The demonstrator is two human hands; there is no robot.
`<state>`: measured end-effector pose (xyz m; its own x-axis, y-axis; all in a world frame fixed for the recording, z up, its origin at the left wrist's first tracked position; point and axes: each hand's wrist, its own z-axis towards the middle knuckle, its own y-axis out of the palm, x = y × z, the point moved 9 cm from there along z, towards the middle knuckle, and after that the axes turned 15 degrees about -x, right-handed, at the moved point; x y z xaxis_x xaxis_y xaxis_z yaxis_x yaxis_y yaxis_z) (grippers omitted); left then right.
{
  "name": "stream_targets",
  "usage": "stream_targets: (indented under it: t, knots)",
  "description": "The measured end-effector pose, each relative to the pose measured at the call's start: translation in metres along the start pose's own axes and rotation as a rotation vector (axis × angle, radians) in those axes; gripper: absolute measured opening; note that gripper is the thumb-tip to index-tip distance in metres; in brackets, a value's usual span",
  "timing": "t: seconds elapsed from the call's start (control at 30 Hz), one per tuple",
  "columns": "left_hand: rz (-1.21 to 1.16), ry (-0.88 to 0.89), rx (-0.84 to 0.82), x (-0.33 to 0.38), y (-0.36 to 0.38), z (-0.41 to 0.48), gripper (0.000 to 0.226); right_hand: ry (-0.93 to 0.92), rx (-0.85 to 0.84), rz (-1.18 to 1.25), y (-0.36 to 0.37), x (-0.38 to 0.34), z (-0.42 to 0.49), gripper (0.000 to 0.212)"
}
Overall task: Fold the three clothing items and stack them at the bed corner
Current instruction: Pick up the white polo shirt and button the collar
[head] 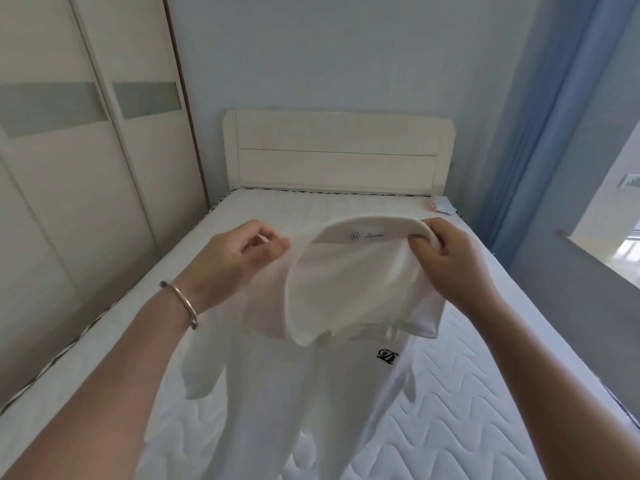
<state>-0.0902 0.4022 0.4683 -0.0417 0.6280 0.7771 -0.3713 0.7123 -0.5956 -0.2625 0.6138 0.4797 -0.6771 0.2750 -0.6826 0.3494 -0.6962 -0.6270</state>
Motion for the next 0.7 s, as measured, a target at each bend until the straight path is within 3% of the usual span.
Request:
stream_targets:
  t: [0.1,0.23,0.37,0.47,0.57,0.7]
  knots:
    - [-0.009,-0.002,-0.04,0.017,0.019,-0.022,0.045,0.015,0.023,0.061,-0.017,0.006,-0.032,0.007]
    - [0.162,-0.039,-0.104,0.028,0.045,-0.038,0.043,0.004,0.035,0.001,-0.034,0.01,-0.062,0.005]
    - [0.22,-0.064,-0.14,0.027,0.068,-0.045,0.023,0.012,0.016,-0.069,-0.042,0.024,-0.082,0.01]
    - [0.182,-0.067,-0.15,0.022,0.086,-0.049,0.02,0.039,0.004,-0.071,-0.043,0.039,-0.092,0.013]
    - [0.063,-0.132,-0.268,0.008,0.109,-0.045,0.023,0.084,-0.045,-0.052,-0.039,0.055,-0.09,0.014]
    - [-0.069,-0.197,-0.362,-0.019,0.122,-0.017,0.036,0.212,-0.185,-0.007,-0.022,0.088,-0.064,0.026]
